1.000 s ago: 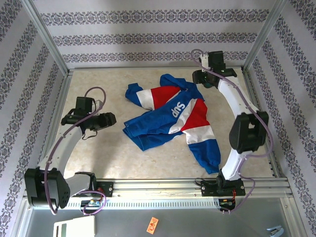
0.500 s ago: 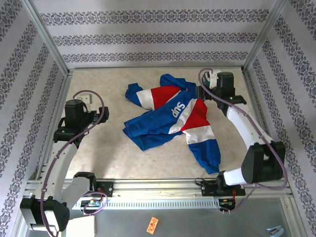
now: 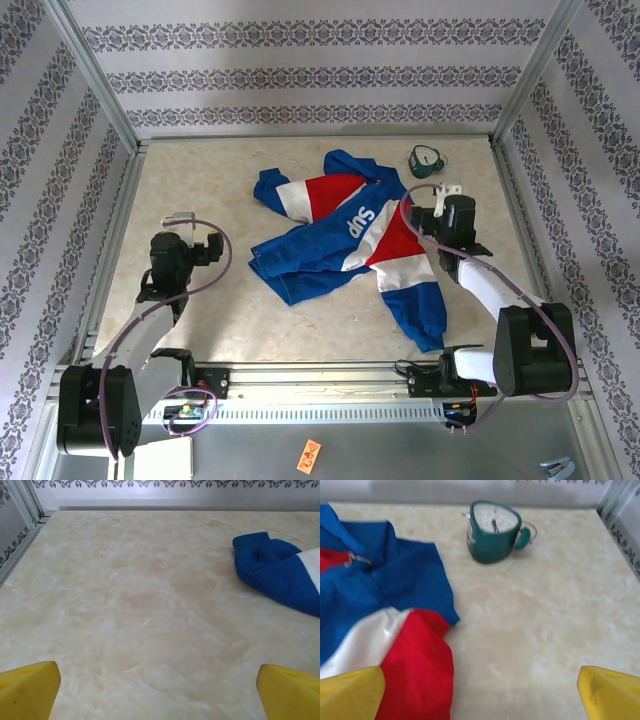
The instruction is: Zip up the jacket
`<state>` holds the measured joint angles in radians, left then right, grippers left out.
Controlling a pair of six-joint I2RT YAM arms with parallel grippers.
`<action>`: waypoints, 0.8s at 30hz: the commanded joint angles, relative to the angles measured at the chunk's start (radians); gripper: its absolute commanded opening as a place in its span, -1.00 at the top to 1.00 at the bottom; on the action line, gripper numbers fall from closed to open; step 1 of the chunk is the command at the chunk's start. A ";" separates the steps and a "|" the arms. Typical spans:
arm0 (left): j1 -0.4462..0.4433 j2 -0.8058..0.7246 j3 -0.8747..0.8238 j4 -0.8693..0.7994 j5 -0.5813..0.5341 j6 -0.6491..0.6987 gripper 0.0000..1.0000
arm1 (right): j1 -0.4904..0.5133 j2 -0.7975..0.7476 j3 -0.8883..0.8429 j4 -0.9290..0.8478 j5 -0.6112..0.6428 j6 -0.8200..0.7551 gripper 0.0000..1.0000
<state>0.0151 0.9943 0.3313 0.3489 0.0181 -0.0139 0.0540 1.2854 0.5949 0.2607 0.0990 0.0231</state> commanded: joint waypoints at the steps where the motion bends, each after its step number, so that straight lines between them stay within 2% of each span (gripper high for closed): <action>1: 0.009 0.034 -0.055 0.251 -0.004 0.044 -0.99 | -0.012 0.004 -0.055 0.200 0.041 -0.004 -0.96; 4: 0.010 0.100 -0.105 0.388 -0.010 0.023 -0.99 | -0.029 0.053 -0.109 0.312 0.023 0.032 -0.96; 9: 0.011 0.237 -0.107 0.487 0.017 0.005 -0.99 | -0.043 0.125 -0.184 0.506 0.010 0.039 -0.96; 13: 0.015 0.349 -0.084 0.611 0.021 -0.009 -0.99 | -0.057 0.178 -0.194 0.580 -0.008 0.054 -0.96; 15: 0.020 0.417 -0.063 0.652 0.032 -0.022 -0.99 | -0.057 0.180 -0.176 0.534 -0.038 0.043 -0.96; 17: 0.025 0.495 -0.046 0.696 0.056 -0.020 -0.99 | -0.057 0.210 -0.187 0.596 -0.053 0.042 -0.96; 19: 0.025 0.557 -0.038 0.740 0.068 -0.020 -0.99 | -0.058 0.207 -0.193 0.586 -0.074 0.031 -0.96; 21: 0.026 0.611 -0.035 0.795 0.073 -0.018 -0.99 | -0.057 0.234 -0.217 0.661 -0.099 0.024 -0.96; 24: 0.029 0.586 0.007 0.673 0.047 -0.032 -0.99 | -0.058 0.241 -0.221 0.683 -0.097 0.025 -0.96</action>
<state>0.0284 1.5929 0.2916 0.9993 0.0635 -0.0193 0.0017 1.5169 0.3882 0.8619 0.0360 0.0528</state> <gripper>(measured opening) 0.995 0.980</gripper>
